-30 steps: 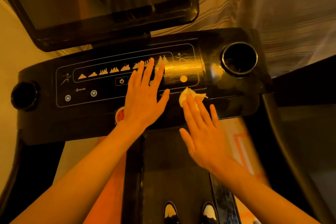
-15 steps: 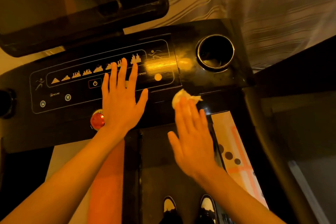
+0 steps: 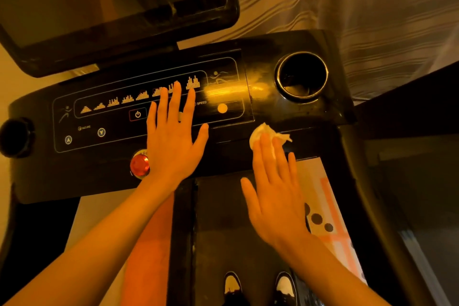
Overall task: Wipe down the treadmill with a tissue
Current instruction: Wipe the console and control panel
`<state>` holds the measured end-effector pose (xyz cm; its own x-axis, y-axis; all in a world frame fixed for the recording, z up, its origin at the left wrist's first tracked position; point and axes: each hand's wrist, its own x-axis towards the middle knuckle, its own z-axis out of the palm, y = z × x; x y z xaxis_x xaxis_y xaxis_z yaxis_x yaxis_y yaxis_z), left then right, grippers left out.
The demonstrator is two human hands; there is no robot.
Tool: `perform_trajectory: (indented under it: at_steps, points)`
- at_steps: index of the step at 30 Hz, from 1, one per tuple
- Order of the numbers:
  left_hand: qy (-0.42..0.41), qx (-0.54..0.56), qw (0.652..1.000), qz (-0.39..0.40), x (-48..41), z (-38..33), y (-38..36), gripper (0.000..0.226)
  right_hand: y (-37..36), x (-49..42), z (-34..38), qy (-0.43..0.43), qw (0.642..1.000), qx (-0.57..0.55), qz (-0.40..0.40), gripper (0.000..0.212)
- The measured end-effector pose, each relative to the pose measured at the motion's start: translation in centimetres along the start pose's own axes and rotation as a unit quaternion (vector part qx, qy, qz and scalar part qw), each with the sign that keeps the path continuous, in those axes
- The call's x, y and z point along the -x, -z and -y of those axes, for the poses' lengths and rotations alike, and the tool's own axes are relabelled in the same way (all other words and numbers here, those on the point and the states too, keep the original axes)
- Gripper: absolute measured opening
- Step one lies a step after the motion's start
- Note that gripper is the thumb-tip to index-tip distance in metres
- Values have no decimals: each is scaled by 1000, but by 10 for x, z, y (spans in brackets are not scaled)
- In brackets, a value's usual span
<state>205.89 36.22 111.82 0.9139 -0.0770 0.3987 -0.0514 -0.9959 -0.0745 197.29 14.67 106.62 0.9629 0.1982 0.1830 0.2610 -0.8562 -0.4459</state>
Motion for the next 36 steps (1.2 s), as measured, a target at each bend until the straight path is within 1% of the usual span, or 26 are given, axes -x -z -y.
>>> perform_trajectory:
  at_steps: [3, 6, 10, 12, 14, 15, 19, 20, 22, 24, 27, 29, 30, 32, 36]
  points:
    - [2, -4, 1000, 1, 1, -2, 0, 72, 6, -20, -8, 45, 999, 16, -3, 73]
    - [5, -9, 1000, 6, 1, -2, 1, 73, 15, -77, 1, 64, 997, 43, -27, 75]
    - [3, -10, 1000, 16, 1, -2, 2, 73, 31, -167, 8, 53, 996, 55, -48, 77]
    - [2, -10, 1000, 19, 1, -1, 2, 73, 38, -192, 11, 39, 996, 61, -52, 80]
    - [2, -7, 1000, 19, 1, -1, 1, 73, 38, -186, 13, 23, 997, 52, -60, 81]
    - [2, -5, 1000, 18, 2, -1, 1, 73, 35, -169, 14, 18, 997, 47, -63, 80]
    - [3, -3, 1000, 20, 2, -2, 1, 73, 17, -52, 15, 33, 998, 52, -32, 78]
    - [4, -5, 1000, 21, 2, -2, 1, 73, 14, -37, 13, 41, 997, 54, -28, 78]
    - [4, -8, 1000, 22, 1, -2, 1, 73, 14, -48, 8, 42, 996, 65, -34, 79]
    - [1, -3, 1000, 24, 1, -1, 1, 73, 23, -95, 8, 23, 994, 88, -54, 83]
    - [1, 2, 1000, 23, 1, 0, 3, 73, 40, -175, 7, -55, 993, 69, -73, 92]
    - [0, 4, 1000, 24, 1, 0, 3, 73, 41, -195, 8, -91, 991, 51, -86, 97]
    - [0, 4, 1000, 23, 1, 0, 2, 73, 38, -192, 9, -95, 990, 49, -90, 97]
    - [-2, 2, 1000, 22, 1, -1, 2, 73, 33, -161, 12, -75, 992, 56, -85, 94]
    - [0, -7, 1000, 18, 2, 0, 2, 73, 16, -59, 21, -11, 997, 61, -48, 93]
